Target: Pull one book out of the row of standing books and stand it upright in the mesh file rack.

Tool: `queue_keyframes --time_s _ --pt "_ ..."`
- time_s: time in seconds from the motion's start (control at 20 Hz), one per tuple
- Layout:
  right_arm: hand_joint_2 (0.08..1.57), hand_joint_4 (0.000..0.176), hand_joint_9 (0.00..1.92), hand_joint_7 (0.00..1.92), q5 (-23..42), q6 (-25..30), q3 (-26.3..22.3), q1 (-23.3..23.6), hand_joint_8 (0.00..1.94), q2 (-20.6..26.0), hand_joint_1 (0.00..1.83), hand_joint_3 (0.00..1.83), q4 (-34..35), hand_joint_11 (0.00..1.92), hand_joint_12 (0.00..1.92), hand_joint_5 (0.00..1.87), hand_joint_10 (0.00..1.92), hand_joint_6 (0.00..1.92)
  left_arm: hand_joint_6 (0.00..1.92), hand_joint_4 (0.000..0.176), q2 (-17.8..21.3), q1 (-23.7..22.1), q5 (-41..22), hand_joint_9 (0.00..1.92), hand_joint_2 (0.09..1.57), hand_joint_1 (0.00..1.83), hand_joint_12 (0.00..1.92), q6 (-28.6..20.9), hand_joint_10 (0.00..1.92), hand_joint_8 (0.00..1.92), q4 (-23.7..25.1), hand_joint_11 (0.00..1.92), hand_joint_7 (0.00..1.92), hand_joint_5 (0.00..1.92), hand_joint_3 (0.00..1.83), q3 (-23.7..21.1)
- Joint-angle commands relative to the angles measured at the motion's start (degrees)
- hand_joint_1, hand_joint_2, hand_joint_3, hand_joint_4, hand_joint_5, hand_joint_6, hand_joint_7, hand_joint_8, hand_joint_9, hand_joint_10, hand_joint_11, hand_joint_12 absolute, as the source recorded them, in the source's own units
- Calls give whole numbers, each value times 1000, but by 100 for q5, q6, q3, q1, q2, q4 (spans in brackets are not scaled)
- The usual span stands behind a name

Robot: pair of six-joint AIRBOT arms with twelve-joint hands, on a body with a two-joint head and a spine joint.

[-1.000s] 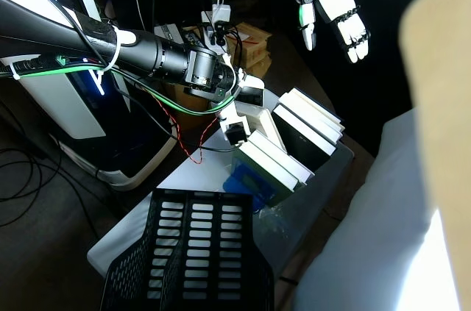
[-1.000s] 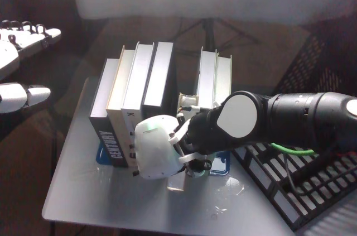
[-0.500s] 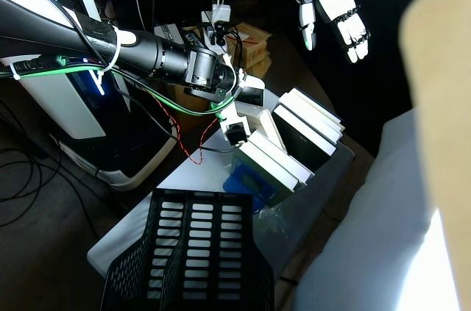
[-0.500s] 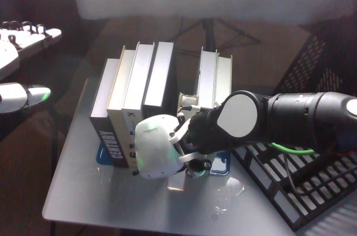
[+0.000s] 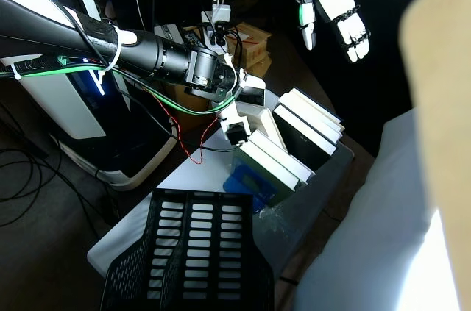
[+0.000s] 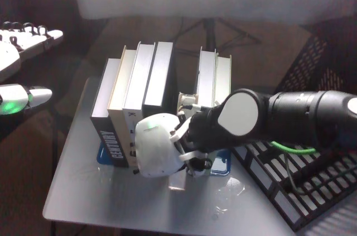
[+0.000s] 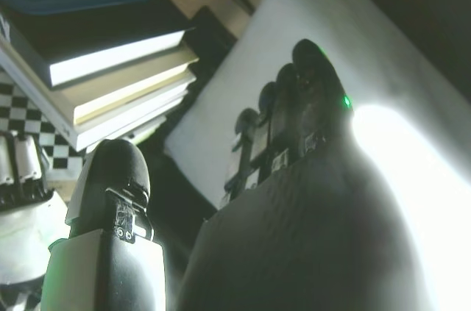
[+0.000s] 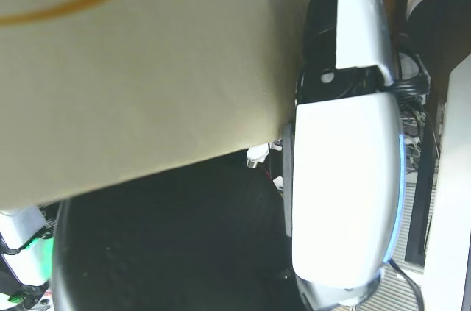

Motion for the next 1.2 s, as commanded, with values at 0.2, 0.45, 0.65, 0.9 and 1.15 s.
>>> queue_keyframes --time_s 0.2,0.45,0.65,0.9,1.15 --pt "1119 0 869 1071 -99 110 -350 192 917 340 1381 0 221 572 1700 1006 1198 971 0 84 117 -36 -678 0 1317 553 105 -3 0 0 -139 0 0 0 0 -6" --pt "1065 0 887 1173 13 108 -483 272 611 606 1385 1 825 559 1612 1087 1163 878 0 87 83 -77 -643 0 1324 546 0 -3 0 0 -139 0 0 0 2 11" --pt "1068 0 913 1171 170 -125 -474 272 638 755 1388 0 1625 607 1581 1038 1145 932 0 117 -25 -82 -579 0 1328 453 205 -29 0 0 -135 0 0 0 0 79" --pt "1124 0 862 996 495 -477 -512 331 1029 1085 1374 2 2733 609 1616 899 1279 1017 0 111 -124 -130 -567 0 1327 425 552 -79 0 0 -80 0 0 0 0 139" --pt "1121 0 971 905 798 -827 -622 476 988 1419 1489 3 3632 747 1660 877 1138 1012 0 74 -139 -140 -595 0 1334 460 191 -89 0 0 -80 0 0 0 0 136"
